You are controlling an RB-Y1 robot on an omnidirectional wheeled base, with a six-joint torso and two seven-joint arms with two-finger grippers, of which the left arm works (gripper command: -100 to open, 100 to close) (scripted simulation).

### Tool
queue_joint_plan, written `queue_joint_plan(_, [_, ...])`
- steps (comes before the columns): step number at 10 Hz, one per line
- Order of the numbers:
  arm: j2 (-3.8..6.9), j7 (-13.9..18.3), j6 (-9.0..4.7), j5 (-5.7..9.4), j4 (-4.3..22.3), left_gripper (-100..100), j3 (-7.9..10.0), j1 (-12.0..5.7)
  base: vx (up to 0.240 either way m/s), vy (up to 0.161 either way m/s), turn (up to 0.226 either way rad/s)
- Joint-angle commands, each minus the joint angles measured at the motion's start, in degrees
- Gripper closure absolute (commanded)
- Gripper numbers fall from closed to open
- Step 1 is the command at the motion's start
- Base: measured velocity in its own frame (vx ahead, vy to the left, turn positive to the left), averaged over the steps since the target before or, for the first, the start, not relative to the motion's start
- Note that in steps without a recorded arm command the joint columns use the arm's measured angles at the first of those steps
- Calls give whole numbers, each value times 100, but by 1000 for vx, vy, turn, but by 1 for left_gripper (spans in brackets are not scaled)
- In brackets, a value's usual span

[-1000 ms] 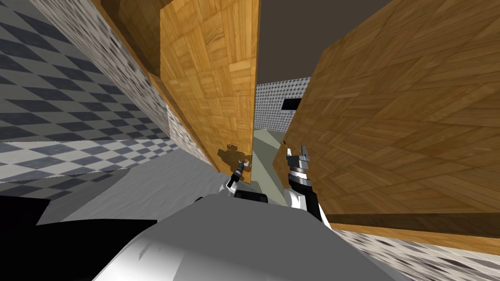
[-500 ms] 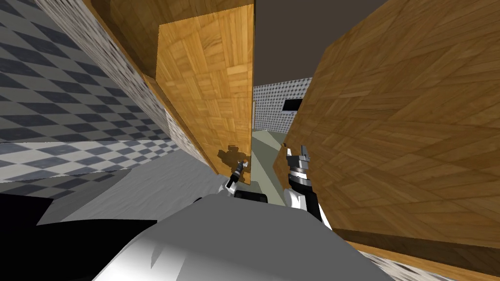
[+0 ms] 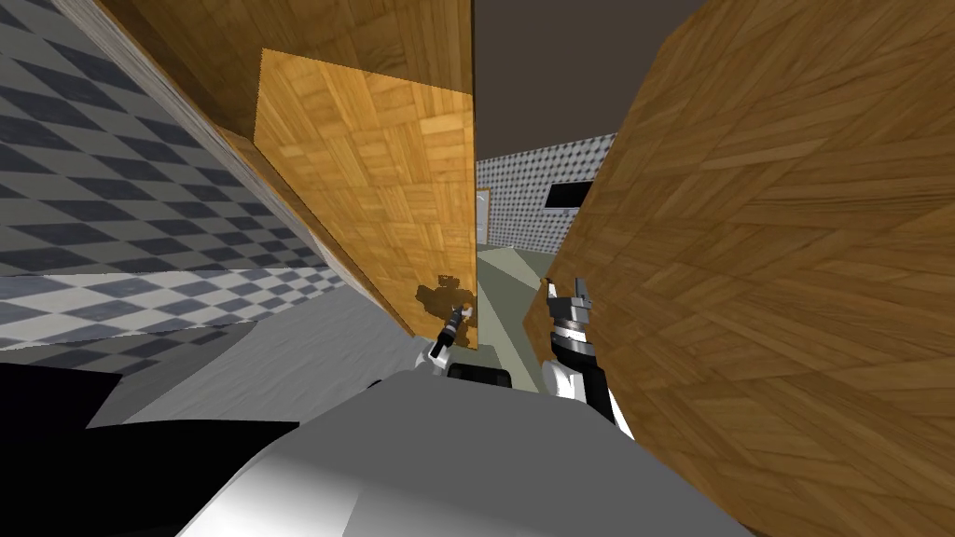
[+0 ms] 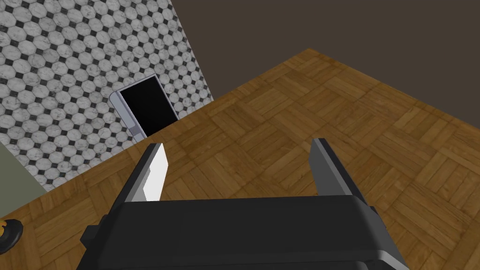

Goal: Push the door open

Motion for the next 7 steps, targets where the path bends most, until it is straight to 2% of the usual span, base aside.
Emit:
queue_joint_plan(1, [65,-10,-95,34,177,100,79,-90,-5,14,-21])
queue_joint_plan(2, [84,-53,-92,52,167,100,185,-81,79,-39,111])
queue_joint_plan(4, [90,-67,-91,59,164,100,220,-78,116,-85,92])
queue_joint_plan(5, [96,-113,-87,79,153,100,334,-68,134,-98,117])
queue_joint_plan(7, [92,-159,-84,100,141,100,450,-58,166,-118,125])
